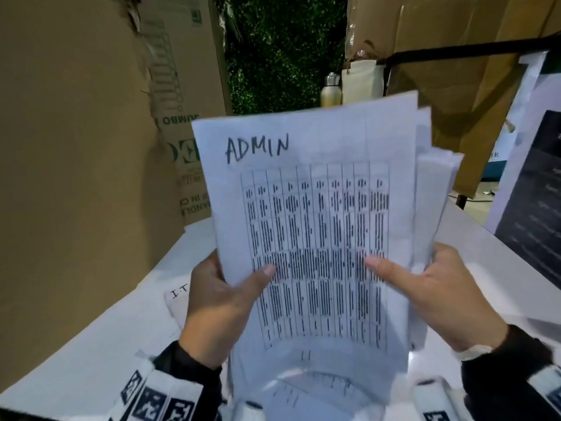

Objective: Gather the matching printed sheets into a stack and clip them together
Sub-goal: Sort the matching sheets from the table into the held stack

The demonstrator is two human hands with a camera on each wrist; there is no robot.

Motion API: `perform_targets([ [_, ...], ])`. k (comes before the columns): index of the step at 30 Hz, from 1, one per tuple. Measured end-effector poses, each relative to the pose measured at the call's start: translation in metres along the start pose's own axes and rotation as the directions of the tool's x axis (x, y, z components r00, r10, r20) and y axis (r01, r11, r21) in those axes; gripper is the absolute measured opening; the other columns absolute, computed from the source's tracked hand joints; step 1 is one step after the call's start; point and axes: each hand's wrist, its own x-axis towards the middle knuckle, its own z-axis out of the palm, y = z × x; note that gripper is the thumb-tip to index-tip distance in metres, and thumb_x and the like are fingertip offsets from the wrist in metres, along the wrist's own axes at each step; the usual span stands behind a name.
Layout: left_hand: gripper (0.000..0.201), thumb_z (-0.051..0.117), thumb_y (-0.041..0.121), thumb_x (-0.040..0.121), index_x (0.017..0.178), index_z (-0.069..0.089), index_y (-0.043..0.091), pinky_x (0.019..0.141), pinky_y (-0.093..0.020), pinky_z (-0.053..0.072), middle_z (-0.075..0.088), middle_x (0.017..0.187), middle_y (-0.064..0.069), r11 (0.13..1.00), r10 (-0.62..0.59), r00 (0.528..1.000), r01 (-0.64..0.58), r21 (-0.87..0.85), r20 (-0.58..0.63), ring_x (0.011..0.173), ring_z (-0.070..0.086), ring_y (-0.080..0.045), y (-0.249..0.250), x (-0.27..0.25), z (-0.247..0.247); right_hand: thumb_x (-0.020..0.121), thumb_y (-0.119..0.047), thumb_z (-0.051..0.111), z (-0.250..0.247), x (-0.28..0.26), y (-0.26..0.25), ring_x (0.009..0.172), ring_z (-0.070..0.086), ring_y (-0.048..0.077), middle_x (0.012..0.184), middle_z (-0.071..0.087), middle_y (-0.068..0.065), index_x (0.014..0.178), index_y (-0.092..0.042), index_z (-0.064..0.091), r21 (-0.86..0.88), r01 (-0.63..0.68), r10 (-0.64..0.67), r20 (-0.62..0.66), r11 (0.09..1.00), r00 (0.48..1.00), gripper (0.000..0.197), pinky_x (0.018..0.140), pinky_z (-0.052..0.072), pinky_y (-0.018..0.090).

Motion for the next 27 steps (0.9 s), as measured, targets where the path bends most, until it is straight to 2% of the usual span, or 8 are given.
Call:
perform_targets([
  [4, 0.079, 0.083, 0.019, 0.071, 0.138, 0.049, -0.006, 0.097, -0.030, 0.056, 0.068, 0.129, -0.011, 0.983, 0.183, 0.983, -0.183, -0.026, 0.001, 0.117, 0.068, -0.016, 0.015, 0.012, 0.001, 0.072, -0.017, 0.072, 0.000, 0.005, -0.012, 0.095, 0.073, 0.009, 0.098, 0.077, -0.012, 0.100, -0.021, 0.072, 0.157, 0.125, -0.122, -0.029, 0.980, 0.992, 0.028, 0.079, 0.058, 0.022],
  [6, 0.079, 0.082, 0.013, 0.071, 0.141, 0.046, 0.000, 0.101, -0.032, 0.054, 0.068, 0.129, -0.006, 0.983, 0.181, 0.983, -0.180, -0.036, 0.032, 0.120, 0.066, -0.015, 0.021, 0.014, -0.002, 0.068, -0.020, 0.075, -0.001, 0.006, -0.011, 0.098, 0.073, 0.013, 0.100, 0.077, -0.009, 0.094, -0.023, 0.076, 0.219, 0.140, -0.140, -0.019, 0.966, 0.990, 0.026, 0.083, 0.058, 0.028],
  [9, 0.050, 0.089, 0.013, 0.067, 0.108, 0.064, 0.024, 0.085, -0.018, 0.058, 0.078, 0.096, 0.021, 0.997, 0.061, 0.992, -0.066, 0.035, 0.110, 0.097, 0.071, 0.006, 0.019, 0.012, -0.009, 0.061, -0.026, 0.076, -0.001, 0.007, -0.005, 0.091, 0.074, 0.012, 0.095, 0.078, -0.008, 0.087, -0.031, 0.079, 0.259, 0.114, -0.131, 0.048, 0.959, 0.990, 0.026, 0.077, 0.058, 0.026],
  [11, 0.032, 0.085, 0.028, 0.058, 0.082, 0.064, 0.021, 0.076, -0.009, 0.054, 0.074, 0.071, 0.024, 0.999, -0.021, 0.994, 0.018, 0.031, 0.103, 0.074, 0.068, 0.012, 0.011, 0.013, -0.015, 0.061, -0.028, 0.076, 0.003, 0.009, 0.001, 0.088, 0.073, 0.010, 0.093, 0.078, -0.008, 0.086, -0.030, 0.079, 0.229, 0.088, -0.106, 0.066, 0.969, 0.992, 0.025, 0.077, 0.057, 0.025],
  [14, 0.085, 0.090, 0.054, 0.044, 0.109, 0.069, 0.003, 0.090, -0.028, 0.055, 0.077, 0.095, 0.010, 0.989, -0.134, 0.991, 0.133, 0.065, 0.009, 0.095, 0.072, -0.006, 0.004, 0.016, -0.022, 0.070, -0.028, 0.075, 0.018, 0.013, 0.009, 0.092, 0.072, 0.009, 0.097, 0.078, -0.010, 0.085, -0.036, 0.077, 0.102, 0.095, -0.104, 0.091, 0.990, 0.990, 0.017, 0.082, 0.056, 0.026],
  [18, 0.027, 0.083, 0.011, 0.068, 0.088, 0.071, 0.026, 0.073, -0.013, 0.057, 0.078, 0.079, 0.023, 0.998, 0.030, 0.999, -0.028, 0.061, -0.021, 0.081, 0.074, 0.005, 0.011, 0.016, -0.019, 0.082, -0.013, 0.069, 0.029, 0.017, 0.004, 0.091, 0.070, -0.001, 0.090, 0.075, -0.023, 0.089, -0.034, 0.069, 0.104, 0.160, -0.165, 0.046, 0.982, 0.985, 0.022, 0.076, 0.054, 0.012],
  [22, 0.025, 0.087, 0.013, 0.070, 0.067, 0.063, 0.017, 0.071, -0.016, 0.055, 0.073, 0.071, 0.013, 0.972, 0.218, 0.976, -0.217, 0.086, -0.003, 0.073, 0.072, -0.009, 0.024, 0.018, -0.022, 0.071, -0.017, 0.070, 0.034, 0.021, -0.005, 0.096, 0.071, 0.011, 0.093, 0.078, -0.008, 0.092, -0.021, 0.072, 0.348, 0.136, -0.152, 0.021, 0.928, 0.988, 0.022, 0.086, 0.057, 0.026],
  [27, 0.034, 0.087, 0.008, 0.066, 0.090, 0.078, 0.030, 0.074, -0.014, 0.057, 0.081, 0.094, 0.014, 0.995, 0.096, 0.988, -0.090, -0.053, 0.123, 0.094, 0.076, -0.005, 0.014, 0.014, -0.032, 0.053, -0.043, 0.089, 0.024, 0.022, 0.021, 0.097, 0.071, 0.024, 0.102, 0.077, 0.006, 0.095, -0.017, 0.076, 0.276, 0.001, -0.049, 0.169, 0.961, 0.984, 0.050, 0.089, 0.056, 0.042],
])
